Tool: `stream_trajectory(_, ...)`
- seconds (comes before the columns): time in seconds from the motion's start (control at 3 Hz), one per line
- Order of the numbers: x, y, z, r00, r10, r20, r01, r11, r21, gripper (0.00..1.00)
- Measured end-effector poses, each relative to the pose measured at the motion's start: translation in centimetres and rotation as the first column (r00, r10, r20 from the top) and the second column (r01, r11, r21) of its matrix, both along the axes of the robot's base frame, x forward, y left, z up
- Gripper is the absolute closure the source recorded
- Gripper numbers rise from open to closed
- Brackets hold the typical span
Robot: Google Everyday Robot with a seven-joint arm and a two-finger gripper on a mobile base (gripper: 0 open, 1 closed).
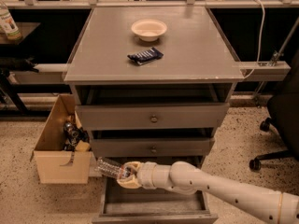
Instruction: Pick water bottle from bottom drawer and place on counter
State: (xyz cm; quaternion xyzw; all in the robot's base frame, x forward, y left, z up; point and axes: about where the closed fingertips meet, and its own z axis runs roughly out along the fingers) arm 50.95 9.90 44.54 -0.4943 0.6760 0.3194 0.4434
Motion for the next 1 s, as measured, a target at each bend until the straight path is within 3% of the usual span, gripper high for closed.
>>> stream_trajectory(0.33, -0.2, -0.3, 2.0, 0.9994, 0.009, 0.034, -0.008, 1.000, -0.022, 1.00)
stream_trajectory(0.67, -0.8, -1.8, 7.8, 0.9905, 0.006, 0.137, 0.003, 0.998, -0.059, 1.00)
stream_trajectory(1.0, -0.7, -4.7, 14.6, 0.9694, -0.017, 0.245, 0.041, 0.995, -0.093, 1.00)
